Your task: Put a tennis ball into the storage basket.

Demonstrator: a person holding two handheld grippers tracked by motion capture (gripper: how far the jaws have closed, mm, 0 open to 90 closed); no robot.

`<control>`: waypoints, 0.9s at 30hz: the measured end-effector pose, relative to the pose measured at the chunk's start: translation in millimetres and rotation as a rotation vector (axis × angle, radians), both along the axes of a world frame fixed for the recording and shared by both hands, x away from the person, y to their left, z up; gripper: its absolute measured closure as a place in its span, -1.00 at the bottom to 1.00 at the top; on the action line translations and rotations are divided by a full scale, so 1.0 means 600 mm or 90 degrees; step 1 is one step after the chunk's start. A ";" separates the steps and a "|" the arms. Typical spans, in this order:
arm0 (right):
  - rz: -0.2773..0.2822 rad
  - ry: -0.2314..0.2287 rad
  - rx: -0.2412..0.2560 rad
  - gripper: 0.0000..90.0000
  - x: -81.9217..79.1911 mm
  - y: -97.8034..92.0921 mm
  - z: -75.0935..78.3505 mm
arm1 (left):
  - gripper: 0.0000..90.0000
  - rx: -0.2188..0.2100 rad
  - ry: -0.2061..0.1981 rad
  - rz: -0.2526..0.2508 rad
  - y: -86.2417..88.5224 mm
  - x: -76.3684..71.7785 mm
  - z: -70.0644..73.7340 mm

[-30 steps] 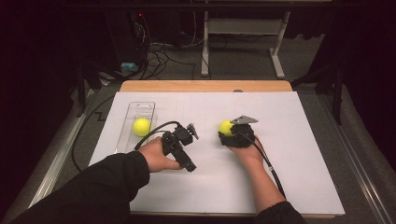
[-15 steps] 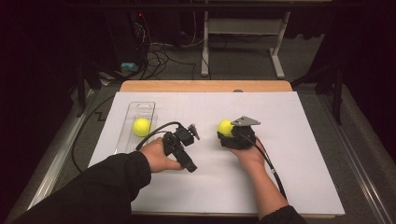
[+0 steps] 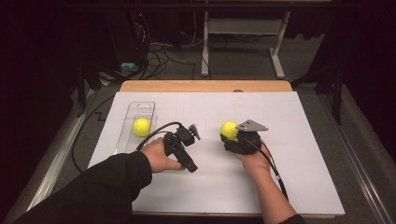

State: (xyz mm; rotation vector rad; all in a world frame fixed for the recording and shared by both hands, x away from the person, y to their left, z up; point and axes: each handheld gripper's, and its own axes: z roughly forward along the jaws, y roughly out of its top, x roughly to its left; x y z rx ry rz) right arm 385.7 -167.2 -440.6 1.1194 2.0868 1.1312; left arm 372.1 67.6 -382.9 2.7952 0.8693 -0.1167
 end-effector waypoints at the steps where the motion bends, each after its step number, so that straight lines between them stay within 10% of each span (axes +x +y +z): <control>1: 0.002 -0.003 -0.001 -0.39 -0.002 -0.001 0.000 | -0.99 -0.001 0.000 0.000 -0.001 0.000 0.000; 27: -0.017 -0.011 0.005 -0.39 -0.104 -0.061 -0.018 | -0.99 0.003 0.004 0.010 0.001 0.003 -0.002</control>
